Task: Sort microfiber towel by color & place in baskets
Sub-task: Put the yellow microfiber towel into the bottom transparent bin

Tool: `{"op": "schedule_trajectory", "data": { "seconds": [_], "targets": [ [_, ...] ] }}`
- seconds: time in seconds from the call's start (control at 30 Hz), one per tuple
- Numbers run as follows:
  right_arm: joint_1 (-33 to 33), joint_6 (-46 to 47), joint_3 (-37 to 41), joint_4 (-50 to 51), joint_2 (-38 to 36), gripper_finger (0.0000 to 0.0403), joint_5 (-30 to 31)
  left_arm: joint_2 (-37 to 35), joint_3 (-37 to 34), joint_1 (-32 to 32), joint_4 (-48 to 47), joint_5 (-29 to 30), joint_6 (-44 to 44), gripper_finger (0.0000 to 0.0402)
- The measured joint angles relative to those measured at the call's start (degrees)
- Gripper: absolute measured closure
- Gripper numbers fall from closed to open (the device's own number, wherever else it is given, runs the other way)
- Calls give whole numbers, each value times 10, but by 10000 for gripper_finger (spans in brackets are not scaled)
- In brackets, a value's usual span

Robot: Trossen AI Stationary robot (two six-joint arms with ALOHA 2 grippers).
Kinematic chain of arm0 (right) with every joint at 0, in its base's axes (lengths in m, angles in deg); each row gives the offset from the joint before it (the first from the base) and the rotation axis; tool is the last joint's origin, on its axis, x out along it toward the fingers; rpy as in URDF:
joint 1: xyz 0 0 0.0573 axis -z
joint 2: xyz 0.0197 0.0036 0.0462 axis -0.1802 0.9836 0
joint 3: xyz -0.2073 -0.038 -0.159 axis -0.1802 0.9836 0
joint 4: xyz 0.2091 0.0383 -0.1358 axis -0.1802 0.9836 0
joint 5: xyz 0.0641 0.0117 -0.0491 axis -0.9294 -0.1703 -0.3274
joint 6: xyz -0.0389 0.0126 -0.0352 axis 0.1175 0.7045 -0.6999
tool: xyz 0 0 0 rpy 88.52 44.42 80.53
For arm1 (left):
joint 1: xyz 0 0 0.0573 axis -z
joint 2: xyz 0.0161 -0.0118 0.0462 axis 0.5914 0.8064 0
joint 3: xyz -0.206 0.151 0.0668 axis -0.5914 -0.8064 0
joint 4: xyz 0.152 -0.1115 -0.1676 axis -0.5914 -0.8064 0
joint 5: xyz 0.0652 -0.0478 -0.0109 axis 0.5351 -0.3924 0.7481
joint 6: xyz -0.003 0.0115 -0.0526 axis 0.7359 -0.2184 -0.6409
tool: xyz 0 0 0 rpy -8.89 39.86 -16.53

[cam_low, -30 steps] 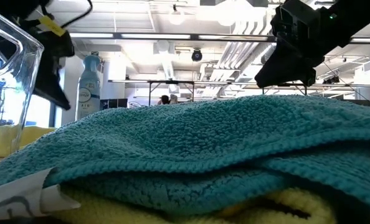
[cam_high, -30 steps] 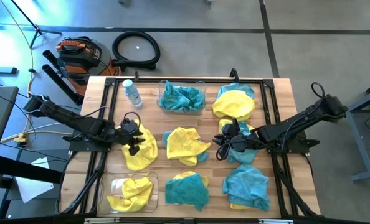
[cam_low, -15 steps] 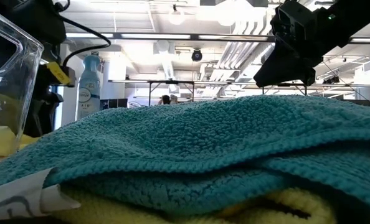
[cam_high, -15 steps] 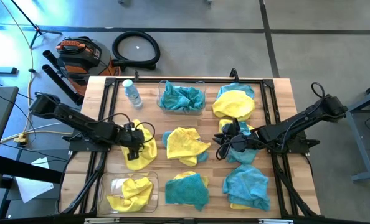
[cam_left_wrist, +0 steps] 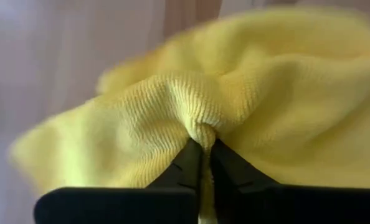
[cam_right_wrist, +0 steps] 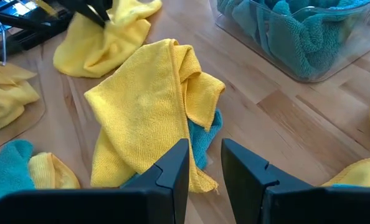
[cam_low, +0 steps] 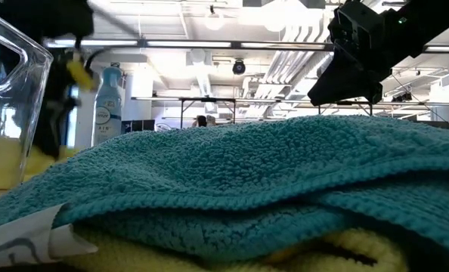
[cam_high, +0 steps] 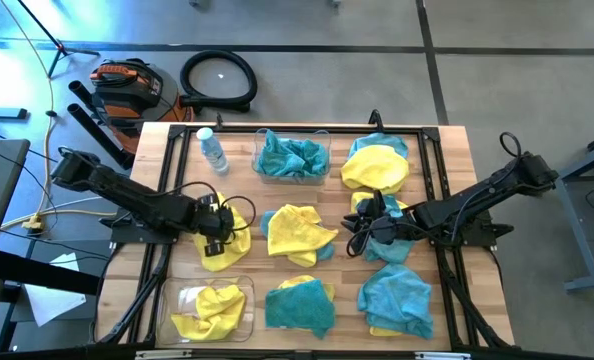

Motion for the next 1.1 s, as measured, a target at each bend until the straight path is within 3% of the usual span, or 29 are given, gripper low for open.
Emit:
{"op": "schedule_trajectory", "data": {
  "seconds": [0.27, 0.57, 0.8, 1.1],
  "targets": [
    [0, 0, 0, 2, 0, 316, 0, -1, 218, 57, -227, 43, -53, 400],
    [0, -6, 0, 7, 0, 316, 1, 19, 387, 193, -298, 58, -200, 401],
    [0, -6, 0, 15, 0, 316, 1, 152, 513, 307, -352, 56, -286, 401],
    [0, -6, 0, 16, 0, 316, 2, 327, 768, 367, -410, 65, -262, 401]
  ]
}}
